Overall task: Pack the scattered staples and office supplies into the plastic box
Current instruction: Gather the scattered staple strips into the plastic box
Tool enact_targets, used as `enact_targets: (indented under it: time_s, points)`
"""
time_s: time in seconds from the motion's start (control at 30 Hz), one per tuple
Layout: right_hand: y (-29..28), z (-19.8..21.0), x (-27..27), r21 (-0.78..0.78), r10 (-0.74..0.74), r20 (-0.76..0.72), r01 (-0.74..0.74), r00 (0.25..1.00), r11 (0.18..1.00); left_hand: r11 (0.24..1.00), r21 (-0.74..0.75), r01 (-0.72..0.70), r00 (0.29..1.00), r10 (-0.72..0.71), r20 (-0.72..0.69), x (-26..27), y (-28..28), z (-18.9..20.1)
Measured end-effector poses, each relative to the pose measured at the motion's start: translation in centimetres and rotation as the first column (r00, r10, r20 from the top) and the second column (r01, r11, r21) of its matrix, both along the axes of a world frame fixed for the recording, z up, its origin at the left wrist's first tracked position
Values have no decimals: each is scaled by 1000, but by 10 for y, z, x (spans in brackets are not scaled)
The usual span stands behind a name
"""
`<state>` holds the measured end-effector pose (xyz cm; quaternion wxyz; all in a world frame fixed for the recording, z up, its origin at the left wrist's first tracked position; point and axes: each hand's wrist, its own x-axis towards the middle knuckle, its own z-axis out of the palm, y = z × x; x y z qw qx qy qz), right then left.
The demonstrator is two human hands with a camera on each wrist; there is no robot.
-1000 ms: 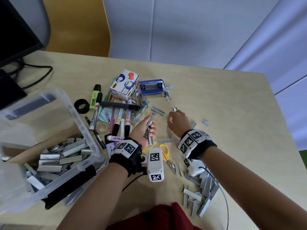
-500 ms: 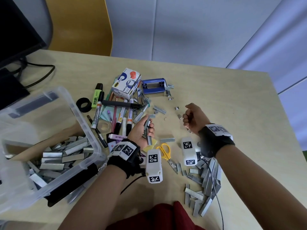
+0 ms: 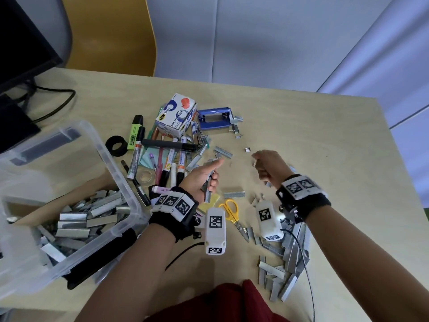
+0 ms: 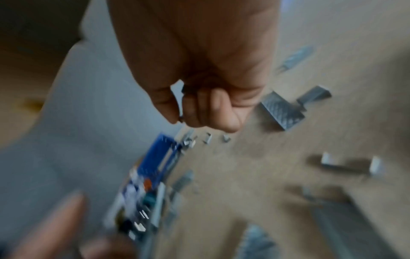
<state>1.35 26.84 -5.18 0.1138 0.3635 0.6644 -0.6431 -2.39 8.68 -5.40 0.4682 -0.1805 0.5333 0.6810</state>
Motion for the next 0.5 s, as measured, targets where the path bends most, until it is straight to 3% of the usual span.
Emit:
enact_targets:
  time_s: [0.07, 0.17, 0.23, 0.33, 0.43, 0.5]
  points:
    - [9, 8, 10, -350, -204, -55, 173, 977, 921, 990, -86, 112, 990, -119, -74, 1, 5, 2]
    - [23, 11, 24, -450, -321, -94, 248, 942, 858, 934, -249, 255, 925, -310, -218, 4, 14, 4]
    - [28, 12, 30, -367, -340, -90, 286, 936, 885, 815, -431, 388, 778, -540, -320, 7, 22, 10]
    - [34, 11, 40, -142, -272, -122, 254, 955, 957, 504, -755, 419, 450, -838, -309, 10, 35, 13]
    - [39, 8, 47, 102, -133, -69, 140, 989, 985, 303, -873, 383, 206, -949, -239, 13, 42, 11]
    - [38, 2, 49, 364, -2, 64, -21, 998, 931, 208, -912, 355, 95, -978, -186, 15, 44, 11]
